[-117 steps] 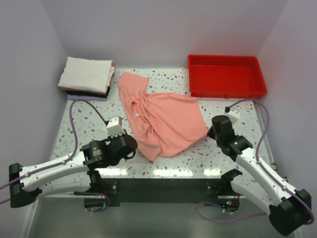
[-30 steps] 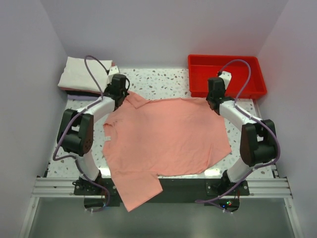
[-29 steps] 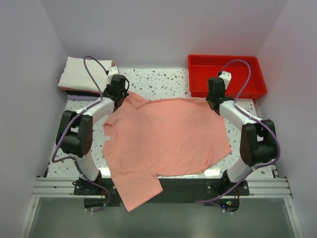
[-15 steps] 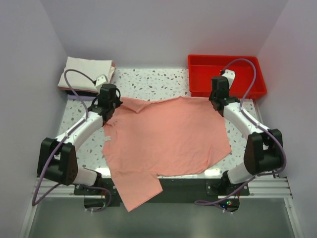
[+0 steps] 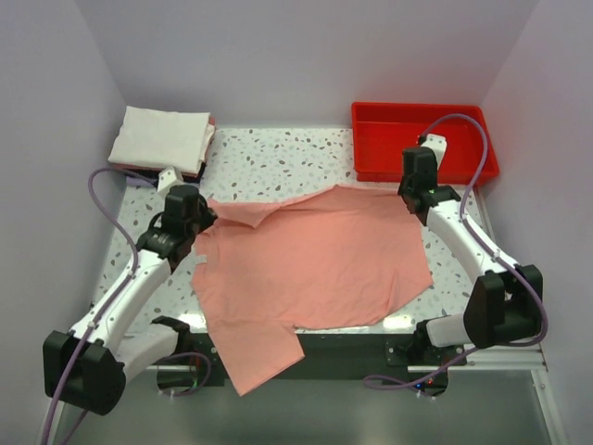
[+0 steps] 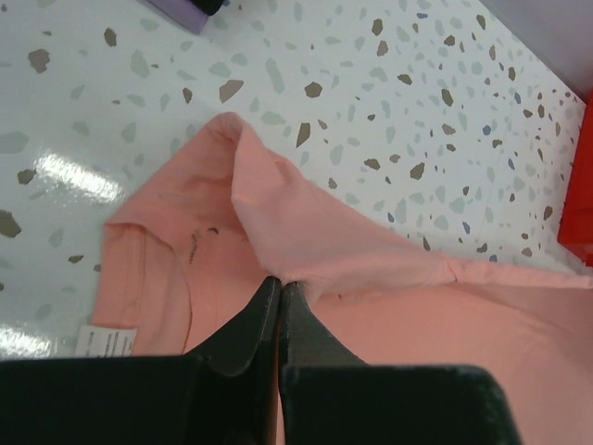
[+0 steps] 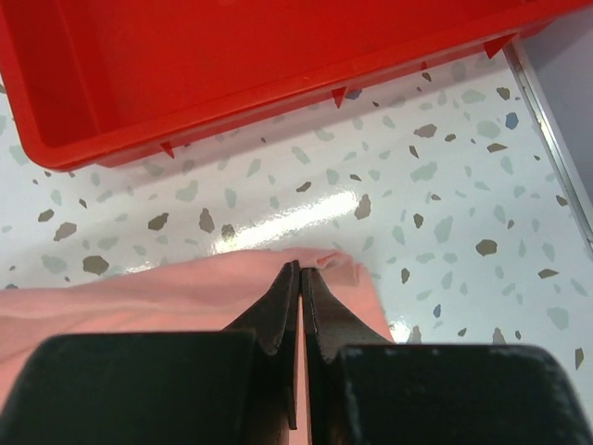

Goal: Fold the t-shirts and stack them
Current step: Fold the tshirt

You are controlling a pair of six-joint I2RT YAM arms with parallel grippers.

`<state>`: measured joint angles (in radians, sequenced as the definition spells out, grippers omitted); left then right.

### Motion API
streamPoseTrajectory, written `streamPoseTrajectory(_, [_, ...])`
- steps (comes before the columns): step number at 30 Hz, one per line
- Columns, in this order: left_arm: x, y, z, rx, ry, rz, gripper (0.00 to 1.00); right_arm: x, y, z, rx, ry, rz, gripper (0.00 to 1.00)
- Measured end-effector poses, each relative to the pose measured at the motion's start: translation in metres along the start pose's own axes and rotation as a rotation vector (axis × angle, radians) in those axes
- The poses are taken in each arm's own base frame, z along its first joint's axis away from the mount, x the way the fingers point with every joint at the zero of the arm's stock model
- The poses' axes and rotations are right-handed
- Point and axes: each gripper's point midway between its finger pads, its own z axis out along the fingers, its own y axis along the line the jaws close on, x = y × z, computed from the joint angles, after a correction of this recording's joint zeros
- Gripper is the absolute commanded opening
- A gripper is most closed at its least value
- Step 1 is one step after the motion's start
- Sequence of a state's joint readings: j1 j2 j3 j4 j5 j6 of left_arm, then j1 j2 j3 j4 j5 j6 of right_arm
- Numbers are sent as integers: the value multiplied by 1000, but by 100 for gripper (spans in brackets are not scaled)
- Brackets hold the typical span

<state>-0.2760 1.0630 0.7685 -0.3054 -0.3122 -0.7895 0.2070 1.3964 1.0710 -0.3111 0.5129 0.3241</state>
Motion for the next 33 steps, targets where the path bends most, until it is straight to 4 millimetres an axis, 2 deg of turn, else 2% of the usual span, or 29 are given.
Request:
streamPoseTrajectory(6, [14, 20, -25, 1, 15, -30, 0, 8, -7, -7, 8, 26, -30, 0])
streamPoseTrajectory(14, [49, 40, -36, -11, 110, -43, 0, 25, -20, -11, 46, 72, -69, 0])
streamPoseTrajectory(25, [54, 37, -51, 38, 139, -71, 0, 39, -35, -3, 119, 113, -117, 0])
streamPoseTrajectory(33, [59, 28, -58, 90, 173, -75, 0, 50, -33, 8, 134, 156, -151, 0])
